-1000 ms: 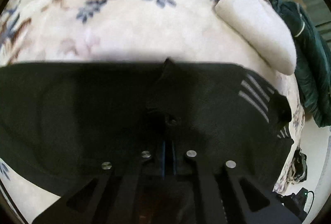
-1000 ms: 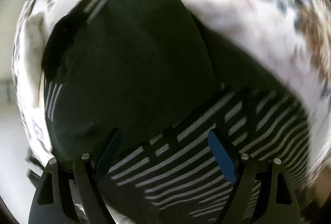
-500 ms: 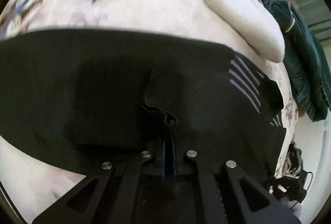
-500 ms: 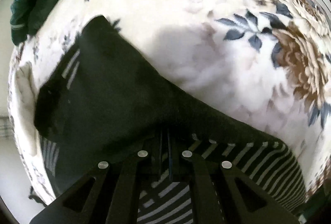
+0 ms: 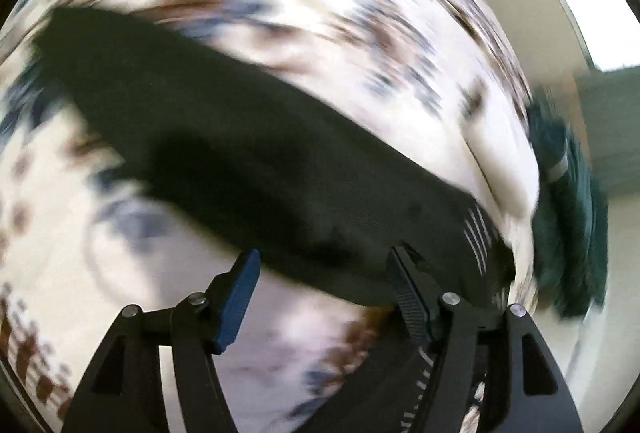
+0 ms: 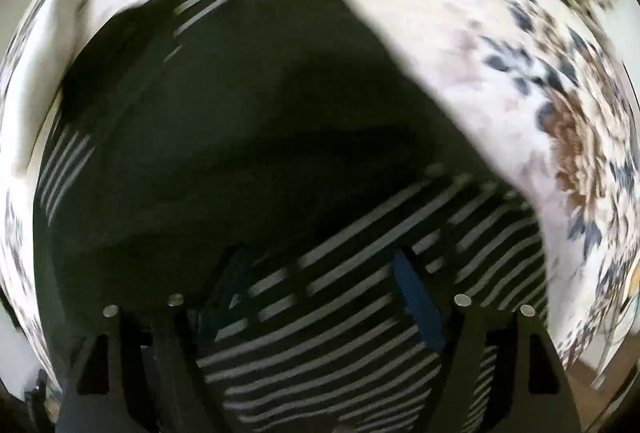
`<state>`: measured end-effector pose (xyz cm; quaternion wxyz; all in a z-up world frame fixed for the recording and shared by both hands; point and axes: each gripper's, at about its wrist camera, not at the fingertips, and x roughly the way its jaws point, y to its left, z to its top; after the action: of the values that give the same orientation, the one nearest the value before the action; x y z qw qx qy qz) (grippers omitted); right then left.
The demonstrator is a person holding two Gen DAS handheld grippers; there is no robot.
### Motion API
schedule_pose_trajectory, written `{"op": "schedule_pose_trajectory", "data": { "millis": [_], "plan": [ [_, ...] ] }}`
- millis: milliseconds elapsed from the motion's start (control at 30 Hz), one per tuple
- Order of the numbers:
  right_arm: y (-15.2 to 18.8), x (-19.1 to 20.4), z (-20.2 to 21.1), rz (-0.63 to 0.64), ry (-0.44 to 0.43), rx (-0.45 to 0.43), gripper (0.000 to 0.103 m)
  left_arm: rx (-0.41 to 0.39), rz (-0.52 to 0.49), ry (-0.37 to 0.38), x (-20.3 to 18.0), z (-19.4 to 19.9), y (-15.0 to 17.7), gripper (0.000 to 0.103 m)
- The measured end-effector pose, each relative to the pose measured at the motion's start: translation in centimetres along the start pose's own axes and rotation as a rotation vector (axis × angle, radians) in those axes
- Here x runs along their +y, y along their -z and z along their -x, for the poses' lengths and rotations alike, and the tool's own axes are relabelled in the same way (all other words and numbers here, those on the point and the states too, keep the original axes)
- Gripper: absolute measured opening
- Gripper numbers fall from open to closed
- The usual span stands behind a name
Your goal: Fold small clothes
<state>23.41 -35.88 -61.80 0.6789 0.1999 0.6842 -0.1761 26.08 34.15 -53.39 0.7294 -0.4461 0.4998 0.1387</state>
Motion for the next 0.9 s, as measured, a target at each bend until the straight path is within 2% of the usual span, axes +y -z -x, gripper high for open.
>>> {"op": "schedule_pose_trajectory", "data": {
  "millis": [167,233,300,433,533,633,667,700,733,800,900],
  "plan": [
    [2.5,7.7,-1.2,0.135,-0.017,0.025,0.08,-0.098,0.294,-0.028,10.6,2.7,-2.3,0.064],
    [3.0,10.6,-1.6,0.175,-0.034,0.031,0.08,-0.147,0.405,0.001,14.5,3.7,-3.8,0.064],
    [3.4,13.6,-2.0,0.207,-0.062,0.036,0.08,-0.185,0.45,0.005,16.6,4.1,-5.3,0.064],
    [4.1,19.1,-2.7,0.293,-0.06,0.021,0.08,-0.203,0.425,0.029,17.6,3.0,-8.6,0.064],
    [4.3,21.5,-3.0,0.327,-0.043,0.002,0.08,-0.195,0.381,0.0,17.3,1.6,-10.9,0.064],
    [4.0,23.1,-3.2,0.348,0.035,-0.047,0.08,-0.217,0.349,-0.049,16.7,0.9,-12.5,0.061],
    [3.9,23.5,-3.3,0.367,0.105,-0.074,0.081,-0.238,0.334,-0.059,16.4,1.0,-12.7,0.054],
    [3.7,23.7,-3.3,0.384,0.154,-0.092,0.09,-0.265,0.309,-0.066,16.0,1.4,-12.9,0.038],
    [3.4,23.9,-3.3,0.406,0.206,-0.117,0.092,-0.277,0.272,-0.086,15.3,1.6,-13.2,0.006],
    [3.1,24.5,-3.0,0.44,0.247,-0.143,0.092,-0.292,0.211,-0.119,13.9,2.1,-13.4,0.006],
    [2.2,24.9,-2.7,0.495,0.253,-0.151,0.092,-0.329,0.125,-0.128,11.4,3.6,-13.4,0.006]
  ]
}}
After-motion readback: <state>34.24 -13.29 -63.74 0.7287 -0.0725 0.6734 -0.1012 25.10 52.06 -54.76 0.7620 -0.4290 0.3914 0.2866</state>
